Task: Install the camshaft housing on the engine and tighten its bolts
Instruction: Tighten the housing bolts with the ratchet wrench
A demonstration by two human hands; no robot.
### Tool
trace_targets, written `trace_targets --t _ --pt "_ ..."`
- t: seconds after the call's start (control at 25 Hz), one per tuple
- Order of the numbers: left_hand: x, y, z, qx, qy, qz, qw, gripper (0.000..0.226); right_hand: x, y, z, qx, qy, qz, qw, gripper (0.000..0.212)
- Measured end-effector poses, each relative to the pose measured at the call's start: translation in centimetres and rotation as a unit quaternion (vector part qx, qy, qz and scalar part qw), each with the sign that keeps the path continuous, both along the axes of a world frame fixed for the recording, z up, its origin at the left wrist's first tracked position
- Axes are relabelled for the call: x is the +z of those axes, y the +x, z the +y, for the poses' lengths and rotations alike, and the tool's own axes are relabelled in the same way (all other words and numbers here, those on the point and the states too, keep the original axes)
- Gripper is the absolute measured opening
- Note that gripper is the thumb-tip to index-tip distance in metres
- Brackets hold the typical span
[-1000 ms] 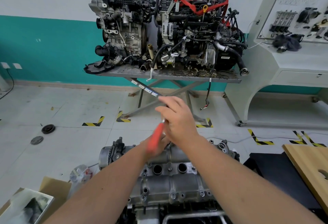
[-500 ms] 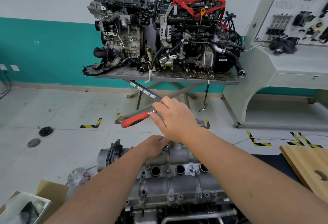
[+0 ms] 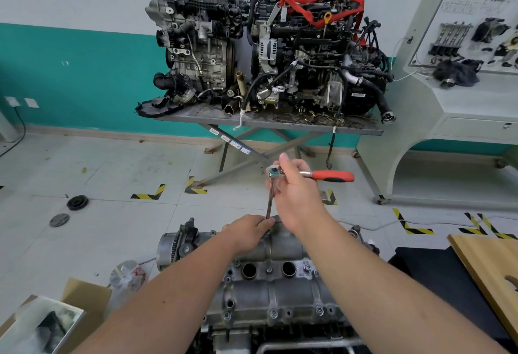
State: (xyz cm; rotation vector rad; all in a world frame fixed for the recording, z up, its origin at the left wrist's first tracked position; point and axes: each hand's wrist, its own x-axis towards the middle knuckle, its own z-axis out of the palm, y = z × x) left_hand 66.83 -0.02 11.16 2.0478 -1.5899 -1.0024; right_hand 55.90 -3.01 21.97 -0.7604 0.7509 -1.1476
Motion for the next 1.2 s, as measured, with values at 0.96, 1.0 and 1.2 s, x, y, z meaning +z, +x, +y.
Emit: trace_targets --t 0.96,1.0,1.2 --pt "-0.4 0.4 0.0 0.011 0.018 0.052 0.998 0.063 2.6 0.1 -1.3 0.071 -0.453 0.681 0.571 0.032" --pt "-0.4 0.3 0.0 0.009 0.017 0.045 0.999 0.061 3.0 0.2 -1.3 0.1 -0.396 0.656 0.635 0.033" --pt "-0.2 0.2 0.1 -0.01 0.0 0.026 1.0 0.05 2.6 0.0 -0.5 0.125 0.072 0.036 0.989 0.011"
